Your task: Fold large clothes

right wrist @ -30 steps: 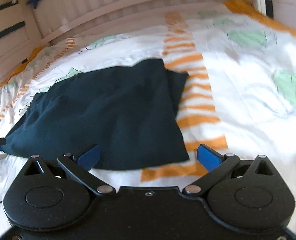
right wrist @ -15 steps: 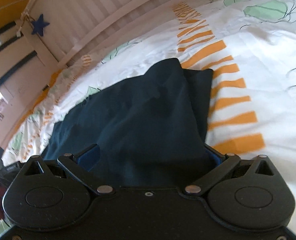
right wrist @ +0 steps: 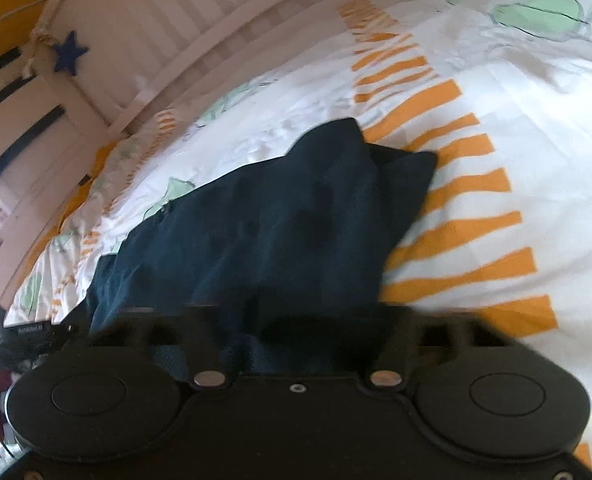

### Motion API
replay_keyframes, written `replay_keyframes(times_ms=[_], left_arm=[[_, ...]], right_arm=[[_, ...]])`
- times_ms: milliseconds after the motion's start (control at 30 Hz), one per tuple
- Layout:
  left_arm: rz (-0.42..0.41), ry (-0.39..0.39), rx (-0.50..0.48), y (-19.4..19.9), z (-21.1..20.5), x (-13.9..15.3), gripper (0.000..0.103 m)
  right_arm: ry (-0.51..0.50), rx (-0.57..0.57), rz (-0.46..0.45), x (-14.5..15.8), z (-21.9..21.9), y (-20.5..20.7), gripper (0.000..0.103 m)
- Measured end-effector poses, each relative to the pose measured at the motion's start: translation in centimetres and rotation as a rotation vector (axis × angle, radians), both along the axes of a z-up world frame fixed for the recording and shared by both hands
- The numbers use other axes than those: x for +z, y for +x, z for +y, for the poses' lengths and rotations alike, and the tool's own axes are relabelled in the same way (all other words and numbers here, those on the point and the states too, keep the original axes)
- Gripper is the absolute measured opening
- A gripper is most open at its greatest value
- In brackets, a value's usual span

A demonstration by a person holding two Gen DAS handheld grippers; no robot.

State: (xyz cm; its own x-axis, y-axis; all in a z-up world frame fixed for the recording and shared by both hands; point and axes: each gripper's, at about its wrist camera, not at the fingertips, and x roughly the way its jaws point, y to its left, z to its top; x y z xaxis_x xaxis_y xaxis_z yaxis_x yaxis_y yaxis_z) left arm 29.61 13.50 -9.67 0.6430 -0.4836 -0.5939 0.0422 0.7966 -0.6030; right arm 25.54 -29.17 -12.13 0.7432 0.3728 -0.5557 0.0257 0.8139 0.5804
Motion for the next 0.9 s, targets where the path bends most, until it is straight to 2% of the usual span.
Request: replay_keyframes(times_ms=[100,267,400,600,733,767,833,867,900], left_arm=[[-0.038,-0.014,0.002,-1.3,0.0,1.5,0.018],[-0.056,-0.102,0.008,-4.3,0.9,4.0,0.014],[-0.057,-0.077,-0.034,-7.2,1.2,5.6,0.012],[-0.039,-0.074,-0.083,-12.6,2.1,5.6,0.01],[-0.044,-0.088,-0.08,-16.1,3.7,5.8,0.01],[-0.052,-0.077,-0.079,-16.6,4.1,5.8,0.01],[-0.083,0.008,-0.058,-16.9,4.3,5.9,0.01],[-0.098,0.062,-0.04,-16.9,4.4,5.8,0.01],[-0.106,0.112,-0.024,-16.8,4.5,5.7,0.01]], right_arm=[[0.023,-0.016,-0.006,1.3,0.1,-0.9,0.03],[0.085,-0.006,-0.048,4.5,0.2,-3.8,0.026],[0.094,0.02,-0.036,6.3,0.5,-7.0,0.025],[0.075,0.043,0.054,6.9,0.7,-12.2,0.025],[0.026,0.091,0.122,7.3,1.4,-15.8,0.025],[0.028,0.098,0.134,7.2,1.3,-16.4,0.026],[0.012,0.107,0.148,6.8,1.3,-17.4,0.028],[-0.018,0.099,0.155,6.4,1.3,-17.5,0.032],[-0.045,0.081,0.162,6.0,1.1,-17.4,0.043]])
